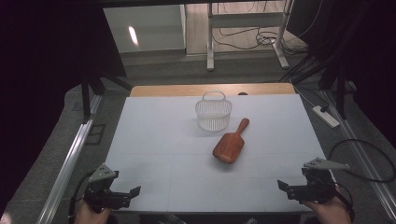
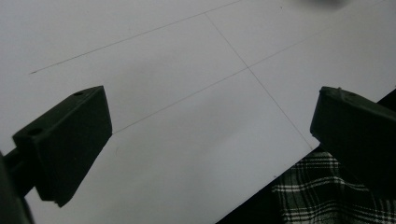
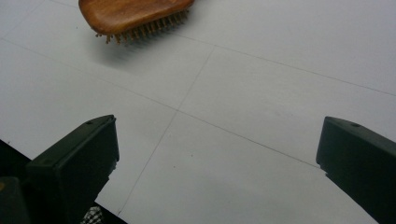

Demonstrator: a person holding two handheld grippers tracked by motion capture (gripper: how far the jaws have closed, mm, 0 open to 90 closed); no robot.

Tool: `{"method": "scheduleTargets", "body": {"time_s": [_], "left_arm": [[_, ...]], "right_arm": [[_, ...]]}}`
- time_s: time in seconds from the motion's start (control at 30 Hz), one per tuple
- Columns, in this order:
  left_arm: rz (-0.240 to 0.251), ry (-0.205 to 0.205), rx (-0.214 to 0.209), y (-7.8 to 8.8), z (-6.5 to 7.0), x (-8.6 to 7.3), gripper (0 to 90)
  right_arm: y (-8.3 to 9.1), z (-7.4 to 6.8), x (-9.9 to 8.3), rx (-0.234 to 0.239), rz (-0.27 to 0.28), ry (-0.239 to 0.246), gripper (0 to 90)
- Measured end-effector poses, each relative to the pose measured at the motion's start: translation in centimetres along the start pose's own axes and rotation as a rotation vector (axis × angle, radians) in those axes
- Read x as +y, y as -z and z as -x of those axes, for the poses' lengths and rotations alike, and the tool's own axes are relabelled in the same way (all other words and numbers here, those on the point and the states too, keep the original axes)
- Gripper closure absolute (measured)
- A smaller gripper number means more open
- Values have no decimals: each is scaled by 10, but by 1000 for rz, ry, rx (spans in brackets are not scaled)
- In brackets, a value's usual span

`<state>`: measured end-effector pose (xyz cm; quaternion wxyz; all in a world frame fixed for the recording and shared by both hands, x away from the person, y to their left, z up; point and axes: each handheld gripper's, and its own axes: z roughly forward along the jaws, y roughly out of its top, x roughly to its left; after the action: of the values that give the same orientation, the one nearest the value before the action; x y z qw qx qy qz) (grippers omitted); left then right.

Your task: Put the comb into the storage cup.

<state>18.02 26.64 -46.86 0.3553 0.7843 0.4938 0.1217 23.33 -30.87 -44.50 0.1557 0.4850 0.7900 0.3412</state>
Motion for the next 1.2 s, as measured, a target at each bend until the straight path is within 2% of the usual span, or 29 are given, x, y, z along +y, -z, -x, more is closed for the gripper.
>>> {"method": "scheduleTargets", "body": {"time_s": [0.2, 0.47, 0.7, 0.8, 0.9, 1.2], "left_arm": [[7, 3, -11, 1, -2, -1, 0], [6, -2, -20, 0, -1, 0, 2], [6, -26, 24, 1, 1, 0, 0], [18, -14, 19, 3, -1, -1, 0], [12, -12, 11, 2, -1, -1, 0], [2, -11, -6, 0, -2, -1, 1]], "right_arm": [[-1, -5, 1, -8, -8, 42, 0], [-1, -5, 1, 3, -10, 48, 0], [-1, -5, 1, 18, -15, 55, 0], [-2, -5, 1, 25, -25, 57, 0], [-4, -7, 2, 33, -43, 79, 0], [-7, -8, 9, 53, -19, 83, 0]]}}
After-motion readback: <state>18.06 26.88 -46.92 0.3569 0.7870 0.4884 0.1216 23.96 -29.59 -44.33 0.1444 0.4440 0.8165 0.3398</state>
